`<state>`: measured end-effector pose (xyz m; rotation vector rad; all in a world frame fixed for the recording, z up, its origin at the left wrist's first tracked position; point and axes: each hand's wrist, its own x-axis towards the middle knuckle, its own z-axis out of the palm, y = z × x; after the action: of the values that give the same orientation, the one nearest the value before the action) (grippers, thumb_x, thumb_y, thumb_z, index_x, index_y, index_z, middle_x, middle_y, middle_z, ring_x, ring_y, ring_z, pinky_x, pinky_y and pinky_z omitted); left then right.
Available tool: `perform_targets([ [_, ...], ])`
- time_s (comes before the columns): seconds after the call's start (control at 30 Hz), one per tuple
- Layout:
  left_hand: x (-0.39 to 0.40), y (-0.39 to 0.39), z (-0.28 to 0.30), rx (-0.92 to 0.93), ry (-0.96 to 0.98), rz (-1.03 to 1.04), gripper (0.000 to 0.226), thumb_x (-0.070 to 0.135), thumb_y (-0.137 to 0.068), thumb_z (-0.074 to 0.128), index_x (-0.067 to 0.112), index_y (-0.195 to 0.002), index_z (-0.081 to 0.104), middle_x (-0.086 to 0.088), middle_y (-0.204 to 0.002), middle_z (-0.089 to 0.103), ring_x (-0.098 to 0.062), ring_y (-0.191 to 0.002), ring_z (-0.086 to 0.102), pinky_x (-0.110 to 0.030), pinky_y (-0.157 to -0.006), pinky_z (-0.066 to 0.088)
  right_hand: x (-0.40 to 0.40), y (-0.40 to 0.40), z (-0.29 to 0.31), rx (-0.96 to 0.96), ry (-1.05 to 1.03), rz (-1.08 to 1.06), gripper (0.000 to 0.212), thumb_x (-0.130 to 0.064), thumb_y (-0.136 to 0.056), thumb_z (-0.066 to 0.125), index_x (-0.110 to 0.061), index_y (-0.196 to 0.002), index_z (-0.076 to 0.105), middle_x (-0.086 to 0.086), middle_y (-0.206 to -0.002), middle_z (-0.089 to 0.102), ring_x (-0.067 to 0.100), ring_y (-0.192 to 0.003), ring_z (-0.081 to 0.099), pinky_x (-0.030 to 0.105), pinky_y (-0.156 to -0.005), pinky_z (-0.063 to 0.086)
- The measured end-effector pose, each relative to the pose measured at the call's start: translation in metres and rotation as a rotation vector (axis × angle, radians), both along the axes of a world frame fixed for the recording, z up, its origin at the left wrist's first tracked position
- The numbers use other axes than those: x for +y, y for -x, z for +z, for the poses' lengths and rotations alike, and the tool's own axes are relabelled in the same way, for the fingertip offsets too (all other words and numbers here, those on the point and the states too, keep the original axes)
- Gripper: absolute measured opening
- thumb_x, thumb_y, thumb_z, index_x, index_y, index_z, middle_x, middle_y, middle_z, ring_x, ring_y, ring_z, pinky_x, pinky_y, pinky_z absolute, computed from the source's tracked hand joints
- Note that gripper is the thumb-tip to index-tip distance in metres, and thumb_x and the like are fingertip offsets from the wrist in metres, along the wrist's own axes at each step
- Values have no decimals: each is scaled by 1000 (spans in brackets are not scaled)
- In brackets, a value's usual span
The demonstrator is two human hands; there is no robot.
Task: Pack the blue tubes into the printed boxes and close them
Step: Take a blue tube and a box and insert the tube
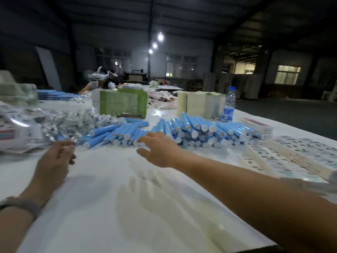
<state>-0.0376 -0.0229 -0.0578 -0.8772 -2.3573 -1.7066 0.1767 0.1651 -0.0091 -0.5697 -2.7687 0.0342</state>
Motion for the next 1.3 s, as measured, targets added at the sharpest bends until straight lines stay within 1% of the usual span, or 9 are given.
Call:
perform_targets([
  [0.13, -10, -10, -8, 105, -88, 21, 14, 5, -99, 54, 14, -104, 64, -7, -80, 63, -25, -72, 58, -29, -63, 44, -62, 81, -32, 2, 2, 222, 55, -52, -99, 43, -29, -149, 36, 1, -153, 38, 29, -140, 29, 49, -113, 30],
  [0.23, -9, 4, -9, 112, -112, 74, 21, 0, -95, 54, 18, -99, 65, 4, -74, 61, -12, -68, 57, -10, -59, 39, -87, 114, -62, -53, 82, 264, 57, -58, -98, 36, -33, -150, 33, -3, -154, 38, 27, -140, 31, 44, -114, 29],
  [0.37, -12, 10, -11, 128, -103, 119, 29, -3, -91, 51, 23, -93, 62, 9, -71, 57, 4, -60, 53, -8, -56, 37, -83, 126, -73, -104, 90, 294, 59, -61, -96, 25, -32, -144, 43, -6, -145, 48, 26, -134, 38, 42, -111, 32],
  [0.47, -13, 17, -8, 104, -80, 151, 32, -1, -92, 50, 29, -91, 61, 6, -80, 60, -4, -71, 56, -14, -63, 42, -85, 127, -73, -90, 91, 292, 55, -60, -95, 23, -32, -133, 51, -8, -138, 52, 24, -131, 40, 41, -109, 33],
  [0.67, -36, 90, 21, 582, 545, 263, 54, -6, -81, 53, 17, -129, 54, -9, -120, 60, -32, -116, 50, -47, -95, 47, -88, 124, -70, -79, 103, 296, 47, -56, -100, 28, -34, -135, 50, -8, -146, 47, 23, -135, 37, 39, -110, 29],
  [0.83, -51, 160, 34, 461, 1122, 448, 95, 50, -82, 73, 31, -152, 13, -7, -156, 33, -42, -141, 28, -61, -106, 37, -84, 126, -73, -78, 93, 301, 47, -53, -100, 31, -34, -140, 46, -8, -148, 45, 24, -136, 35, 41, -113, 28],
  [0.9, -52, 173, 26, 442, 1196, 451, 91, 55, -87, 66, 34, -155, 8, -2, -159, 30, -42, -144, 26, -64, -106, 34, -86, 127, -74, -85, 94, 306, 47, -52, -100, 30, -33, -139, 46, -7, -146, 46, 24, -135, 35, 42, -112, 27],
  [1.1, -43, 182, 16, 642, 1254, 615, 47, 25, -97, 50, 24, -143, 39, -3, -142, 49, -29, -131, 45, -50, -101, 43, -84, 130, -73, -91, 109, 311, 47, -52, -100, 30, -30, -138, 48, -4, -142, 48, 26, -132, 36, 46, -110, 27],
  [1.3, -51, 168, 36, 767, 1288, 508, 40, 38, -92, 60, 22, -128, 53, -1, -124, 60, -24, -115, 59, -36, -80, 51, -83, 130, -75, -82, 107, 300, 48, -51, -99, 31, -28, -136, 50, 0, -143, 48, 29, -130, 38, 48, -108, 28],
])
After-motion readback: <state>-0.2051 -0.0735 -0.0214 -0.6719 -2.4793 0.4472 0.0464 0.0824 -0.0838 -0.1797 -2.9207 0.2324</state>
